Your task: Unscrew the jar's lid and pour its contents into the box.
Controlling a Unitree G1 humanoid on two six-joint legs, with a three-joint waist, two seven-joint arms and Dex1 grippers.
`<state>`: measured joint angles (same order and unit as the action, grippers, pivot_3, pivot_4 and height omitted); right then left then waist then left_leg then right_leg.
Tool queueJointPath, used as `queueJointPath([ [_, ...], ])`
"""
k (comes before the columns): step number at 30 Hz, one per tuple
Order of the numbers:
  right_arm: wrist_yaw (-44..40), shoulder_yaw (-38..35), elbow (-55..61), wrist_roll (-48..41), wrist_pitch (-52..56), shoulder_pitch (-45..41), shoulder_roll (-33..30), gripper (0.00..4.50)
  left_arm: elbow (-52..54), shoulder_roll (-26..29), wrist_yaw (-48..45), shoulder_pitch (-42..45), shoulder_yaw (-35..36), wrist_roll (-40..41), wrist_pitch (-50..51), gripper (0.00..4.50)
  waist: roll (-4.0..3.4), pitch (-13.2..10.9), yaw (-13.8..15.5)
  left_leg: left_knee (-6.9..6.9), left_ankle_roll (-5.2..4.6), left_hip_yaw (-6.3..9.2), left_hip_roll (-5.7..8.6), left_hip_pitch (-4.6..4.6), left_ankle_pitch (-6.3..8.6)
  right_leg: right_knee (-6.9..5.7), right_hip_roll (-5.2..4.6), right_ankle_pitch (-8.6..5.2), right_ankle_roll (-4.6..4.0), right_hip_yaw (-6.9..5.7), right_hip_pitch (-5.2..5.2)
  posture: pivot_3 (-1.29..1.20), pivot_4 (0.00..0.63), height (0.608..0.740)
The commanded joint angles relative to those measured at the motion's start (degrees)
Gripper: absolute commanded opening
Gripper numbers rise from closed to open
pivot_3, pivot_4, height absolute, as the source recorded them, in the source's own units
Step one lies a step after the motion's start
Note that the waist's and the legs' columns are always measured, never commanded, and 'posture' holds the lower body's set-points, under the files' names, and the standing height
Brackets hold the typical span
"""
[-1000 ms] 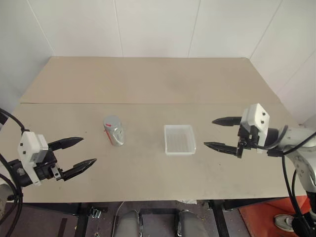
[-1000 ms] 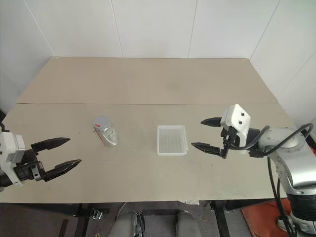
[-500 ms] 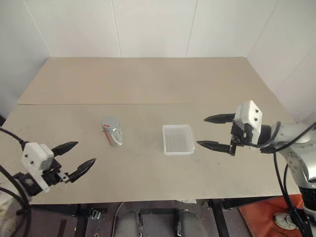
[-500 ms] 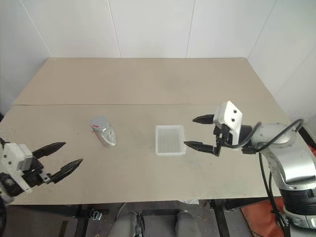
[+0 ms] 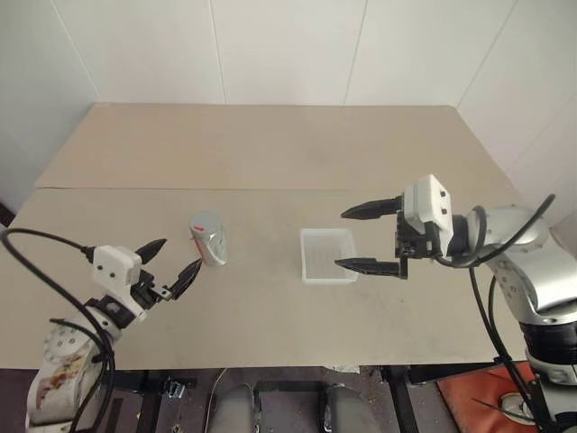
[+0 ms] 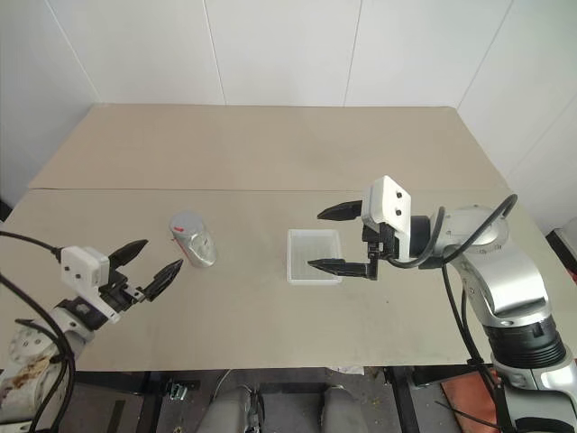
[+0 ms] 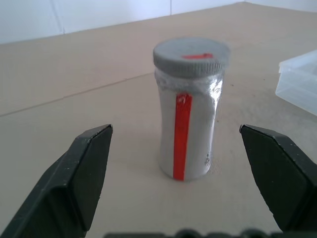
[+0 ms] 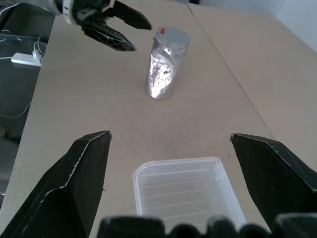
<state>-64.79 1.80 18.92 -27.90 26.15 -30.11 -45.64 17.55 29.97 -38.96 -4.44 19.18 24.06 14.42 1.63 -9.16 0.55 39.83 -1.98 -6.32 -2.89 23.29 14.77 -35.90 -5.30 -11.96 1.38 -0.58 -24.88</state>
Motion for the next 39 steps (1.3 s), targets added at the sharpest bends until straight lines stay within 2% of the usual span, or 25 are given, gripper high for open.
queueJointPath([
  [1,-0.36,-1.92,2.05,-1.17,-1.48,-0.51,-0.23,4.5,-2.33,1.0,-1.35,2.26,-0.83,-0.54,-2.51,4.47,0.0,0.0,-0.01,0.0,0.0,0.0,0.0,0.0,0.0,0.0,0.0,0.0,0.0,0.0,-0.01,0.0,0.15,0.74],
  [16,-0.48,-3.87,4.4,-1.88,-1.43,1.56,-1.18,4.5,-16.77,-1.58,-1.47,15.92,-8.29,-5.29,-8.7,4.47,0.0,0.0,0.05,0.01,0.0,0.0,0.01,0.01,-0.01,-0.03,0.0,0.02,0.02,-0.03,0.01,0.0,0.15,0.74],
  [19,-0.37,-4.21,4.89,-2.15,-1.22,1.78,-1.2,4.5,-20.71,-2.58,0.12,18.48,-9.33,-7.58,-11.23,3.93,0.01,0.0,0.05,0.01,0.0,0.0,0.01,0.0,0.0,-0.03,0.0,0.02,0.02,-0.02,0.01,0.0,0.15,0.74],
  [25,0.35,-4.67,5.98,-2.16,-0.79,2.46,-1.08,4.5,-25.52,-4.56,0.34,22.38,-10.02,-8.58,-15.45,2.01,0.01,0.0,0.06,0.02,0.0,0.01,0.02,0.02,-0.01,-0.01,0.0,0.03,0.05,-0.03,0.02,0.0,0.15,0.74],
  [28,1.03,-5.17,7.06,-2.66,-0.39,3.14,-0.91,4.5,-25.09,-4.16,-0.89,22.82,-10.34,-8.21,-15.75,1.98,0.01,0.0,0.06,0.01,0.0,0.01,0.01,0.04,0.0,-0.01,0.0,0.03,0.05,-0.04,0.02,0.0,0.15,0.74],
  [32,3.69,-4.28,7.28,-3.04,0.32,1.67,0.66,4.5,-18.57,-0.32,-6.96,22.61,-10.89,-4.18,-10.76,1.98,0.02,-0.01,-0.05,0.02,0.0,0.01,0.0,0.04,-0.01,-0.02,0.01,0.04,0.05,-0.05,0.0,0.0,0.15,0.74],
  [36,7.3,-0.61,5.65,-5.01,3.2,-5.64,7.09,4.5,-13.33,6.43,-18.84,24.31,-12.34,3.34,-2.3,1.98,0.03,-0.02,-0.81,0.01,0.04,0.01,-0.01,0.04,-0.03,-0.14,0.01,0.04,0.05,0.02,-0.1,0.0,0.15,0.74],
  [39,9.82,2.73,2.83,-5.65,5.98,-12.1,13.43,4.5,-13.56,9.74,-27.79,28.5,-14.19,7.19,0.96,1.98,0.02,-0.02,-1.09,0.01,0.07,0.0,-0.03,0.03,-0.05,-0.17,0.04,0.03,0.04,-0.01,-0.1,0.0,0.15,0.74],
])
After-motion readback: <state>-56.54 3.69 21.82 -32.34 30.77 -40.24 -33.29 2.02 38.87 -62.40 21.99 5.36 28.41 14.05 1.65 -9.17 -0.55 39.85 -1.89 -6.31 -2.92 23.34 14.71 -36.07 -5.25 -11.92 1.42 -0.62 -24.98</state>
